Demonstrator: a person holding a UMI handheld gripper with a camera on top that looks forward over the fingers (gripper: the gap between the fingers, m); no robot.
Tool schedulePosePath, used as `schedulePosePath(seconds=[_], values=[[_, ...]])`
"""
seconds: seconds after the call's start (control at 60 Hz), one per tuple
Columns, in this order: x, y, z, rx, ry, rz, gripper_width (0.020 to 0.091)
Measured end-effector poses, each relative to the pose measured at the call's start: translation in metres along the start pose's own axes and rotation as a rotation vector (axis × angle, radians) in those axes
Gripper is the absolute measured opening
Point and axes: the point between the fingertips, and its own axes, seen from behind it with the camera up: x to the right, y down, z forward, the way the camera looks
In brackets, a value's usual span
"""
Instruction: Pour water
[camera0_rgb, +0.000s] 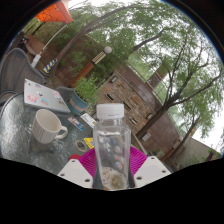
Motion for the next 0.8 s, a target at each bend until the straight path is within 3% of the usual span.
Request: schedulePosePath(seconds=[0.1, 0.317, 0.417, 0.667, 0.8], values=[[-0.011, -0.039, 0.019, 0.030, 0.049, -0.426, 0.0406], [-0.042, -0.076, 0.050, 0.104, 0.089, -1.180, 0.0406], [-0.042, -0.094, 0.059, 0.141, 0.171, -1.444, 0.0406], [-0.050, -0.106, 0.058, 0.183, 0.270, -1.677, 0.0407], [-0.051, -0.114, 0.069, 0.198, 0.206, -1.685, 0.0408]])
